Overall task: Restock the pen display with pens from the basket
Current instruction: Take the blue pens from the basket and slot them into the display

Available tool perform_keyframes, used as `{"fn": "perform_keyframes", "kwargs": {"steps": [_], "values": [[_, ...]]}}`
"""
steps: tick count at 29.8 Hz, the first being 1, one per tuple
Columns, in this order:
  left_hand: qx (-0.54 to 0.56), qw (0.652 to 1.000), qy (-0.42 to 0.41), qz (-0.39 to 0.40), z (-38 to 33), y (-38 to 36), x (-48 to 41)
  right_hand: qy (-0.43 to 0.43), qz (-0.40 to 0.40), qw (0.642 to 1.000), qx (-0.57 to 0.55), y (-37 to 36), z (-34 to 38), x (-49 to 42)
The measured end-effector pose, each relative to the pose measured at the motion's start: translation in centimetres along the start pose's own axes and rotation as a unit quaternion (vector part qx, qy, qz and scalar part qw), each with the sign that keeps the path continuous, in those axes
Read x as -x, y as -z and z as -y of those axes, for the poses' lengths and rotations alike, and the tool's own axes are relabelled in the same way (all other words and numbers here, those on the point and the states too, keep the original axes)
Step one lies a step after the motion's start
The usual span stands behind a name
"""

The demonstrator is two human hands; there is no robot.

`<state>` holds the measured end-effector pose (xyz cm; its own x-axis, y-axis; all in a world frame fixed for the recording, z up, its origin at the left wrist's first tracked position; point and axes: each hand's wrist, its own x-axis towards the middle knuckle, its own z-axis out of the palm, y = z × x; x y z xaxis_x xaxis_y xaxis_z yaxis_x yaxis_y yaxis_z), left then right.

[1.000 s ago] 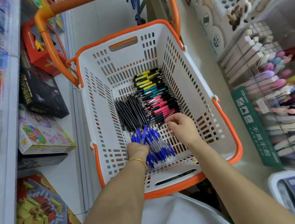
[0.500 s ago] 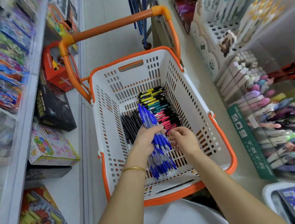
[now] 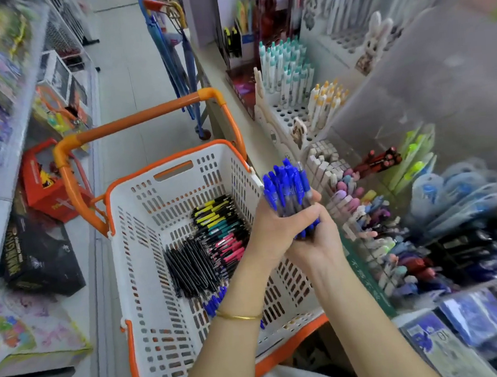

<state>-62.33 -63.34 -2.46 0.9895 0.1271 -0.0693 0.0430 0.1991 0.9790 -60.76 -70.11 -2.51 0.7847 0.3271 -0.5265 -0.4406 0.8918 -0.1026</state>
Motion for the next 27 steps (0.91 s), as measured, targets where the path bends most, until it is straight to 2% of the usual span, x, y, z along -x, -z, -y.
{"fn": "perform_keyframes", "kwargs": {"steps": [5,10,17,22,27], "values": [[-0.06,0.997,-0.042,0.02,-1.1,-1.7,-0.6,0.015,0.01,0.999,-0.038,-0.2,1.4,0.8],[-0.119,0.99,-0.066,0.028,-2.1,-2.7,-0.9,0.032,0.059,0.996,-0.065,-1.1,2.7,1.9],[-0.059,0.991,-0.109,0.058,-2.9,-4.5,-0.8,0.068,0.083,0.991,-0.076,-1.0,3.6,2.2],[-0.059,0.995,-0.077,0.035,-2.5,-5.4,-0.7,0.086,0.091,0.99,-0.065,-1.6,3.8,3.1],[-0.063,0.992,-0.08,0.07,-2.2,-5.6,-0.6,0.058,0.066,0.994,-0.072,-1.3,4.3,3.5]]}}
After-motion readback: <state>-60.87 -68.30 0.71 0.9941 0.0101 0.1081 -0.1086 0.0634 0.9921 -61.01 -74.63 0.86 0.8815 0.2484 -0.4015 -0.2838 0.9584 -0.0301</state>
